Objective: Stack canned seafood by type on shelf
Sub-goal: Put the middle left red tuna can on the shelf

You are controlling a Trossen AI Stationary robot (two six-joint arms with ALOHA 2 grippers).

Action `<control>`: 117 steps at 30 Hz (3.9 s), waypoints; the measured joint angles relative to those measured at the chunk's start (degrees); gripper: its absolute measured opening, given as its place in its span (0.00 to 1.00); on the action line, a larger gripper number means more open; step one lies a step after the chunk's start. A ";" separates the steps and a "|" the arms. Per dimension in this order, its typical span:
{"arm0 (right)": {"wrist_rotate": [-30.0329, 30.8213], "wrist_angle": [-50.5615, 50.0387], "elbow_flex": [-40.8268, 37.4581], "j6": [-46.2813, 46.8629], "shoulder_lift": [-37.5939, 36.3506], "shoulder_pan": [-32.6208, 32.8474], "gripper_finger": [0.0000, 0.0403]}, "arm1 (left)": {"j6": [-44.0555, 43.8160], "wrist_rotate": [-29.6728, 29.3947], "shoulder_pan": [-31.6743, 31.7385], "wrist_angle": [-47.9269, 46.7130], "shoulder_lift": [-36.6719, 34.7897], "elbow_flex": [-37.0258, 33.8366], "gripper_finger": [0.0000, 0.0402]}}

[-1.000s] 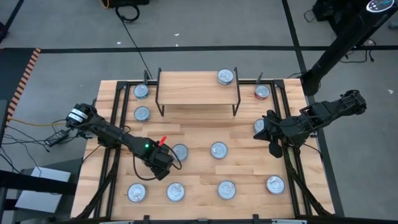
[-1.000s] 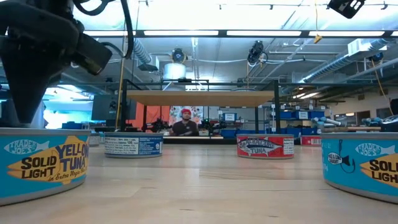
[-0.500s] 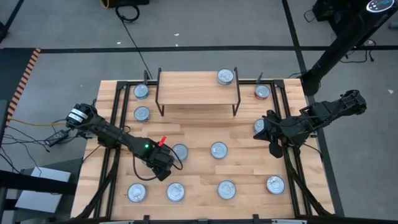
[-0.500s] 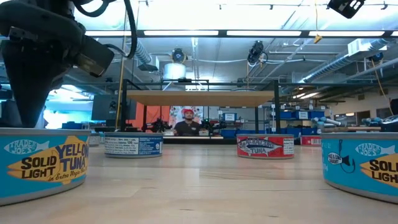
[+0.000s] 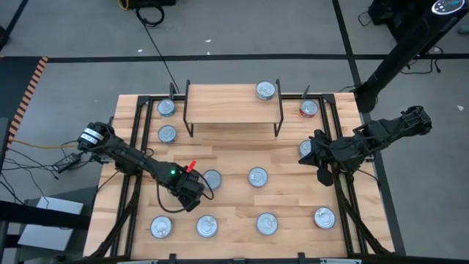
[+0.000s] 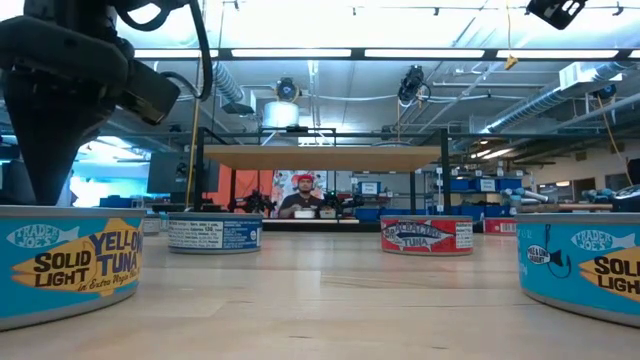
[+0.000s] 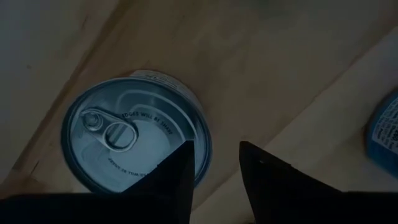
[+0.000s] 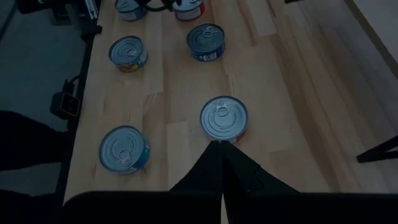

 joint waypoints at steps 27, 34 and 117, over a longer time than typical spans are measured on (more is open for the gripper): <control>0.00 -0.04 -0.02 -0.57 0.02 0.00 0.02 | 7.86 5.70 -0.20 1.92 3.97 2.56 0.01; -0.02 -0.04 -0.02 -0.57 0.02 0.00 0.02 | 12.63 6.45 -0.15 3.32 2.38 8.45 0.00; 8.39 27.57 -0.02 -1.39 9.53 -0.74 0.02 | 34.75 3.29 -9.79 6.38 3.96 13.36 0.00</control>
